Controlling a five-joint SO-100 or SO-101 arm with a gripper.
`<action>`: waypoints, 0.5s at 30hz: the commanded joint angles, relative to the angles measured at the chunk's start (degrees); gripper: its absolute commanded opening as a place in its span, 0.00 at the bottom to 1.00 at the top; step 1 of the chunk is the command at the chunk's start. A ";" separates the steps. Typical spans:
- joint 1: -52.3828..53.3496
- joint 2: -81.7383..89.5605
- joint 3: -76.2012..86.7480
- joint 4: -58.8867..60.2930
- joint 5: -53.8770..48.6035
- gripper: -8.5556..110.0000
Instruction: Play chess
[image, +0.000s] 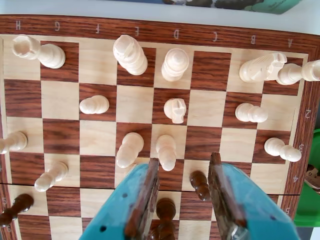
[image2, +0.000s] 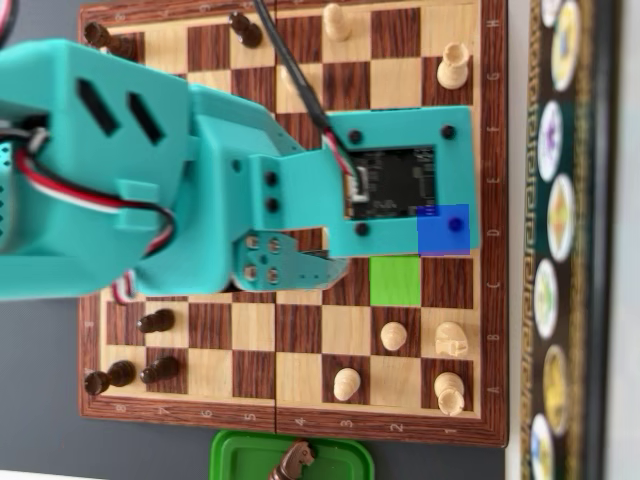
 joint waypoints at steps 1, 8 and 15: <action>1.23 -2.11 -5.45 -0.18 0.26 0.20; 0.62 -10.28 -12.04 -0.53 0.35 0.20; 0.62 -15.64 -17.67 -0.44 0.44 0.20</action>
